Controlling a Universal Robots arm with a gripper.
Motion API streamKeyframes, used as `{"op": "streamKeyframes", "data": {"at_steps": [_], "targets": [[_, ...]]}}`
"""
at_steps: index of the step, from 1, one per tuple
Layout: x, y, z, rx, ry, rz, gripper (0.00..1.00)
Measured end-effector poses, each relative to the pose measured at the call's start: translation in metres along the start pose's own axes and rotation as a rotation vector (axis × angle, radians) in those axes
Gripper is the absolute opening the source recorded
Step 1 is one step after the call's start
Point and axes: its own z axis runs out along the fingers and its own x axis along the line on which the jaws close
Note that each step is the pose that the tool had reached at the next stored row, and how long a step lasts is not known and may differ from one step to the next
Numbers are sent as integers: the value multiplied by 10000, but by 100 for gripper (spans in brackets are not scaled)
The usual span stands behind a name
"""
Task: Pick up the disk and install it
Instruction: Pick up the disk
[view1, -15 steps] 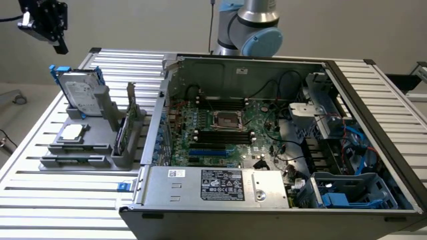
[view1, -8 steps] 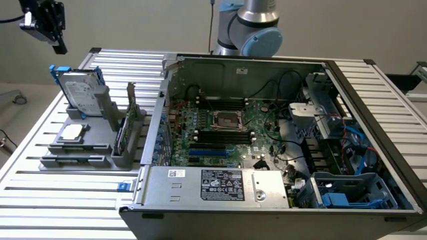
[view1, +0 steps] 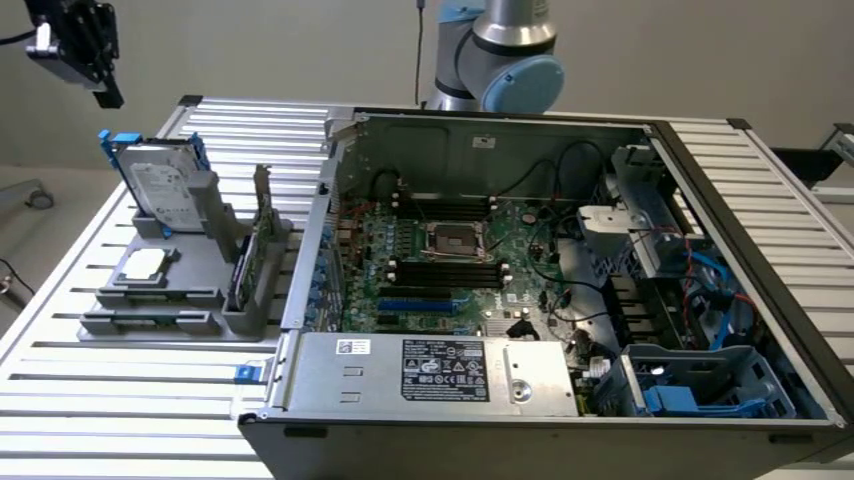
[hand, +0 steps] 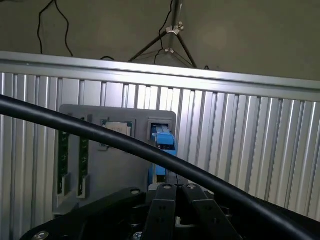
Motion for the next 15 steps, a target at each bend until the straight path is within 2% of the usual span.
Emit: {"op": "streamKeyframes", "data": {"at_steps": [1, 2, 5, 6, 8, 10, 11, 15], "targets": [[0, 4, 0, -1, 1, -8, 17], [0, 7, 0, 0, 1, -11, 17], [1, 19, 17, 42, 4, -12, 36], [2, 21, 32, 49, 4, -12, 36], [3, 22, 69, 56, 6, -14, 48], [6, 21, 105, 63, 6, -19, 48], [8, 21, 123, 63, 7, -20, 54], [20, 19, 196, 64, 7, -27, 54]]}}
